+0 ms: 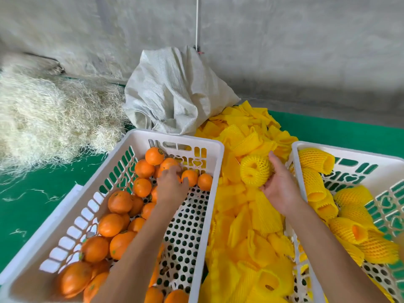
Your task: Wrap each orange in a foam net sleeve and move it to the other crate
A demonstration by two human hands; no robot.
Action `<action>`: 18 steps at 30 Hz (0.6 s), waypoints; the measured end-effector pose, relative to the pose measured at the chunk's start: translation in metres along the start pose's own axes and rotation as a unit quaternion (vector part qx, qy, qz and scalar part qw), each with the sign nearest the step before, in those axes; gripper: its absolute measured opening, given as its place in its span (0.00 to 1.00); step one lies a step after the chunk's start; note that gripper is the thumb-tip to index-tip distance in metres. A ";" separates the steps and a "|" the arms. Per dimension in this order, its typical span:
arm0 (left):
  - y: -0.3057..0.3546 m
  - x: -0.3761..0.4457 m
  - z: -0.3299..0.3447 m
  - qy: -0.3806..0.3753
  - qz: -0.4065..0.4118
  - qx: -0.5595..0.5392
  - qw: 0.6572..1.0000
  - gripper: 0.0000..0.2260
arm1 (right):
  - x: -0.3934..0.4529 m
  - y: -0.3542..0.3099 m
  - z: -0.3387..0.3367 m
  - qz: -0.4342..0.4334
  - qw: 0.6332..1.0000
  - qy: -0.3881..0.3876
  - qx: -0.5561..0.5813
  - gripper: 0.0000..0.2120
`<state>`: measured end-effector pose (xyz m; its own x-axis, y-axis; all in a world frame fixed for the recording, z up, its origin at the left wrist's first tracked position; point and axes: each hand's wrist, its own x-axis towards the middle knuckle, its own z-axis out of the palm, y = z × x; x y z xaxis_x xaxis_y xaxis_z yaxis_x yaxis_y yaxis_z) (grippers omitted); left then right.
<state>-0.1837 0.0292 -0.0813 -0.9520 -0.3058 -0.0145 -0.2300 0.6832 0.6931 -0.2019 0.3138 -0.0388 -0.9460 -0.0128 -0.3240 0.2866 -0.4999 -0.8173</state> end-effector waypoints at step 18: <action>-0.031 0.001 0.014 -0.006 -0.064 0.383 0.922 0.14 | -0.003 0.002 0.003 0.006 1.000 -0.004 -0.015 0.24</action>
<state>-0.1808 0.0168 -0.1131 -0.9083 -0.4120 -0.0723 -0.4112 0.9112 -0.0262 -0.1988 0.3100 -0.0381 -0.9440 -0.0259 -0.3289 0.3013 -0.4738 -0.8275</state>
